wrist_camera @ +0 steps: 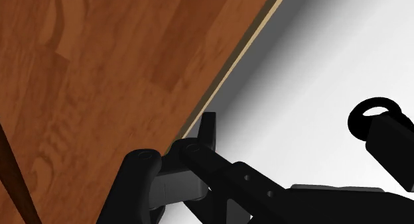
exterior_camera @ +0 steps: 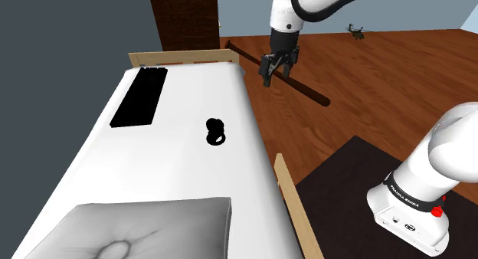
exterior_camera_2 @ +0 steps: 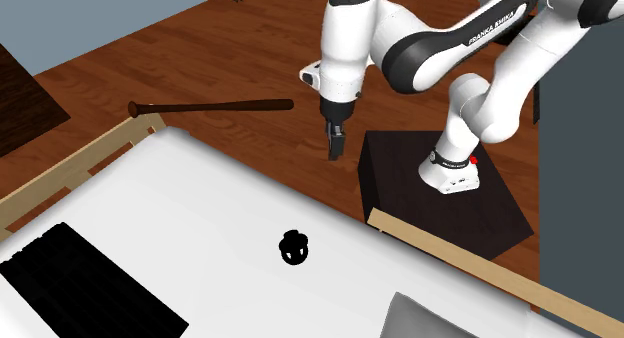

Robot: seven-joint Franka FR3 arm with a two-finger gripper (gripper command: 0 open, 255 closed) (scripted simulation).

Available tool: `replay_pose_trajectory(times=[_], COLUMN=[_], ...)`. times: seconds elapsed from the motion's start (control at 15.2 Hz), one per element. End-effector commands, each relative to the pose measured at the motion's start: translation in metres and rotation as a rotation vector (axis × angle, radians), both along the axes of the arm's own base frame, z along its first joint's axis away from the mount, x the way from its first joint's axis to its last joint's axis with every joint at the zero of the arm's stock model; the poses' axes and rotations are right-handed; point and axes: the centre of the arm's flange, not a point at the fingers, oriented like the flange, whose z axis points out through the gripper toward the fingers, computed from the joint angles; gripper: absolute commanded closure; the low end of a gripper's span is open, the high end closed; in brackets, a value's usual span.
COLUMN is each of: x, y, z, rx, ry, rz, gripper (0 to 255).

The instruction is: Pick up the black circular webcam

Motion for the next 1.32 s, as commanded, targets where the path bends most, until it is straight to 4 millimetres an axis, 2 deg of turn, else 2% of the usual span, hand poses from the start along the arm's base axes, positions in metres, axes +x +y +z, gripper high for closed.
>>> replay_pose_trajectory(times=[0.0,1.12,1.25], x=[0.012,0.121,0.123], y=[0.021,0.189,0.192], z=[-0.016,-0.129,-0.137], rx=[-0.002,-0.023,-0.023], ry=[0.005,0.055,0.056], rz=[0.006,0.064,0.065], gripper=[0,0,0])
